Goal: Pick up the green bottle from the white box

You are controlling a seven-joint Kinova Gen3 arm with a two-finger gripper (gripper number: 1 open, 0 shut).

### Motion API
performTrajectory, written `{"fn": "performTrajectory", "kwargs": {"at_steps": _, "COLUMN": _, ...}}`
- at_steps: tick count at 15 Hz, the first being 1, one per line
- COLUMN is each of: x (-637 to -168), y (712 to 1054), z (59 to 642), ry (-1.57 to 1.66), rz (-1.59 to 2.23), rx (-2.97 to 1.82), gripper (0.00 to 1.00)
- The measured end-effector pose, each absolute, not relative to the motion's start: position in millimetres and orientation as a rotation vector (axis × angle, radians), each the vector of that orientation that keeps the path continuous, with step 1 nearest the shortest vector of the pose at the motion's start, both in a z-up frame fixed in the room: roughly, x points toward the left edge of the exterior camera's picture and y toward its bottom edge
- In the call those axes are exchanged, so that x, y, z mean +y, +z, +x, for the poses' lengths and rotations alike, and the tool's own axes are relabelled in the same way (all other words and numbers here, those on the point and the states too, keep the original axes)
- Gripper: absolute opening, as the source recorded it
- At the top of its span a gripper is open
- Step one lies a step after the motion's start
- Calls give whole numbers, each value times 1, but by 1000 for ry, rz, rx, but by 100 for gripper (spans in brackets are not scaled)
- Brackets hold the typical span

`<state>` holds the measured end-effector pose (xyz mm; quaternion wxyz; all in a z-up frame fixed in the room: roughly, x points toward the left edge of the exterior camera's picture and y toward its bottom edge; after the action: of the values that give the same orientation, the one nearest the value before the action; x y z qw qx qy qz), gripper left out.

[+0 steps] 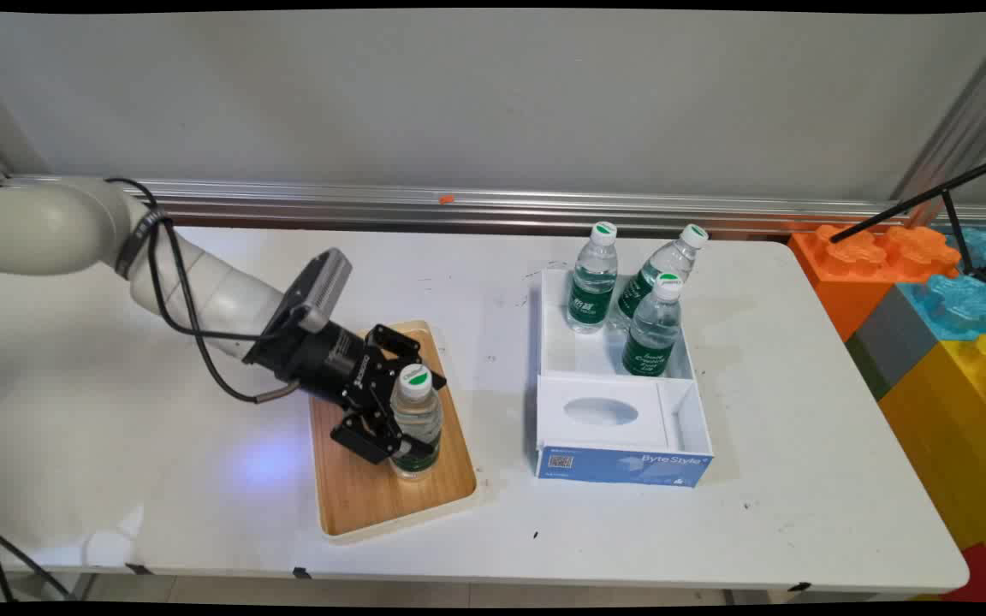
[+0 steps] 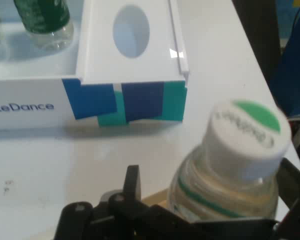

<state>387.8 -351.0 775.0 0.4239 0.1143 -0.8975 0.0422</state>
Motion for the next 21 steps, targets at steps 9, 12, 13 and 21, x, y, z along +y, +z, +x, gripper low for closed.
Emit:
{"fn": "performTrajectory", "kwargs": {"at_steps": 9, "x": -370, "y": 864, "z": 366, "ry": 185, "rz": 286, "rx": -2233, "gripper": 100}}
{"fn": "performTrajectory", "kwargs": {"at_steps": 12, "x": -386, "y": 895, "z": 349, "ry": 259, "rz": 302, "rx": -2234, "gripper": 100}}
{"fn": "performTrajectory", "kwargs": {"at_steps": 13, "x": -394, "y": 903, "z": 344, "ry": 290, "rz": 313, "rx": -2241, "gripper": 100}}
{"fn": "performTrajectory", "kwargs": {"at_steps": 21, "x": -470, "y": 911, "z": 339, "ry": 421, "rz": 463, "rx": -2278, "gripper": 100}}
